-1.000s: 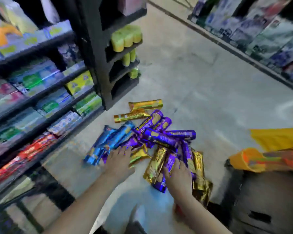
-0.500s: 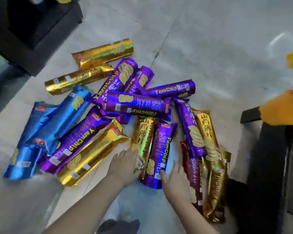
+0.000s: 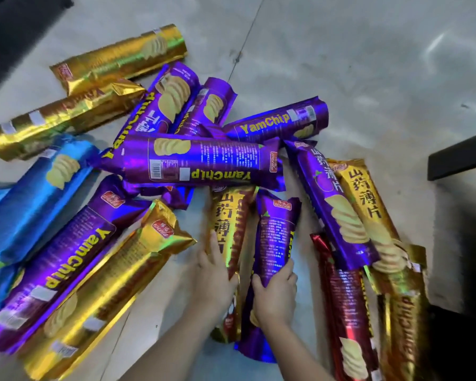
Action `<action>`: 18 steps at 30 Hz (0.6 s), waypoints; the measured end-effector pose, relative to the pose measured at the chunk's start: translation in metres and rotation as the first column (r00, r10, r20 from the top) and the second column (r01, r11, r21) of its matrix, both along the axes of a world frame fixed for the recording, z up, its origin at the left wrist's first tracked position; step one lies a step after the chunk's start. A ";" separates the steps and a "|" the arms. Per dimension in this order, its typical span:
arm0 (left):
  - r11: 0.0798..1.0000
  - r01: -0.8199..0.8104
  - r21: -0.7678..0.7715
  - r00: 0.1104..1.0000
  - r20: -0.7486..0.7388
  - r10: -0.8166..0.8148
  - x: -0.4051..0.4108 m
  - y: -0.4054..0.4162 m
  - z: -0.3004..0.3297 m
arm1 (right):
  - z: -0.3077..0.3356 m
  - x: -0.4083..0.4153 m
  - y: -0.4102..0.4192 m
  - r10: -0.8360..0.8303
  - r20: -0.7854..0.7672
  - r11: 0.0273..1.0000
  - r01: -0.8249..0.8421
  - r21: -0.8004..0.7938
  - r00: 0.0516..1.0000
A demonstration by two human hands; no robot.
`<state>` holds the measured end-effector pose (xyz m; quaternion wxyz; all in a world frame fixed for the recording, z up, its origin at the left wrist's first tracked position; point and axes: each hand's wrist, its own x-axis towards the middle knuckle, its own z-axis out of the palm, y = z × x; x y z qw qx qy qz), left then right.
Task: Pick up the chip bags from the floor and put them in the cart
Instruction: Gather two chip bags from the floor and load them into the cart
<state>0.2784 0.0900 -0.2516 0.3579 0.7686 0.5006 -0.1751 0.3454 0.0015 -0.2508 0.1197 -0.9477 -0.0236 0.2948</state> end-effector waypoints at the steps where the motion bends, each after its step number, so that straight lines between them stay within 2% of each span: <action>1: 0.998 -0.041 -0.046 0.999 0.023 0.042 -0.003 -0.001 0.008 | 0.008 0.001 -0.003 -0.016 -0.017 1.000 0.016 0.014 1.000; 5: 0.948 -0.209 -0.242 0.976 0.007 0.217 -0.023 -0.011 0.082 | 0.077 -0.013 -0.023 -0.060 -0.114 0.997 0.065 0.036 0.992; 9: 0.933 -0.242 -0.266 0.969 -0.030 0.243 -0.053 -0.019 0.204 | 0.201 -0.031 -0.032 -0.077 -0.141 0.993 0.088 0.075 0.987; 14: 0.899 -0.312 -0.307 0.935 0.072 0.348 -0.093 0.001 0.376 | 0.372 -0.043 -0.020 -0.013 -0.090 0.978 0.032 0.206 0.996; 18: 0.883 -0.404 -0.241 0.875 0.180 0.449 -0.135 0.026 0.508 | 0.500 -0.060 0.015 0.073 -0.013 0.938 -0.065 0.341 0.997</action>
